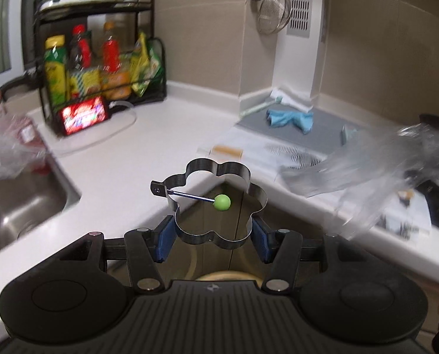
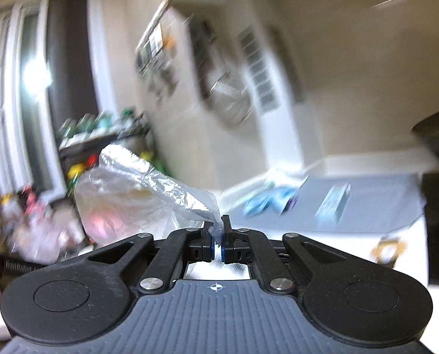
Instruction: Collect trash
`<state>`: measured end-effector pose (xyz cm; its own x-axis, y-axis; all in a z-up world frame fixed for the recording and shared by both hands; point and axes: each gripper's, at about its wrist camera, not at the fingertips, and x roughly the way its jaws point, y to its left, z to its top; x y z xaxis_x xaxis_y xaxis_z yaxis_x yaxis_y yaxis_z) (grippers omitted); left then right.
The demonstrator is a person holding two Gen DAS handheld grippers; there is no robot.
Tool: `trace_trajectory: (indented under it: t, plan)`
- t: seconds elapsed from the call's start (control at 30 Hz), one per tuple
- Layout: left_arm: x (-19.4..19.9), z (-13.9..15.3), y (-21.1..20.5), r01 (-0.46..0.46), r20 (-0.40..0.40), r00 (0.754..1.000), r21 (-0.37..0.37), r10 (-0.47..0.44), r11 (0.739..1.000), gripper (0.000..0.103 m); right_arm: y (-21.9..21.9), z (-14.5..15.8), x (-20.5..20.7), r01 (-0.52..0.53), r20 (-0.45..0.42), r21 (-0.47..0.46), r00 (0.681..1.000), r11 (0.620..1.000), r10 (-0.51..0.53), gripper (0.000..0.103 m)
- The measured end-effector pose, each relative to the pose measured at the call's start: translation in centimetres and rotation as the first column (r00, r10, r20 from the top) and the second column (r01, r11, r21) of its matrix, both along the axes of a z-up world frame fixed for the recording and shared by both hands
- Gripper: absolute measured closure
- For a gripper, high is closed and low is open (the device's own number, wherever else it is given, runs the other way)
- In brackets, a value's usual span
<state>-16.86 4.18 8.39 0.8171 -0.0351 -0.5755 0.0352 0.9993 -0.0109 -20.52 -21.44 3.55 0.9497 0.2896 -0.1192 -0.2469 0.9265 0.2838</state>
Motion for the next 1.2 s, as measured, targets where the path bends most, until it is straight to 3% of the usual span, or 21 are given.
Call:
trace_trajectory:
  t: [0.23,0.43,1.2]
  plan:
    - [-2.5,-3.4,1.1,-0.035,-0.073,0.997,-0.011,0.034,0.999,0.043,4.1,-4.5,-1.2,-0.059,-0.197,-0.114,0.980,0.992,0.036,0.098]
    - [-3.0,-5.5,1.5,-0.052,-0.112,0.992,0.015,0.054,0.999,0.043,6.0,-6.6,-1.6,-0.083,-0.298,-0.160,0.954,0.984,0.032,0.098]
    - [-1.7,-9.8,2.5,-0.057,-0.230,0.972,0.005,0.056,0.998,0.043,7.5,-8.0,-0.2,-0.103,-0.368,-0.242,0.930,0.965,0.007,0.098]
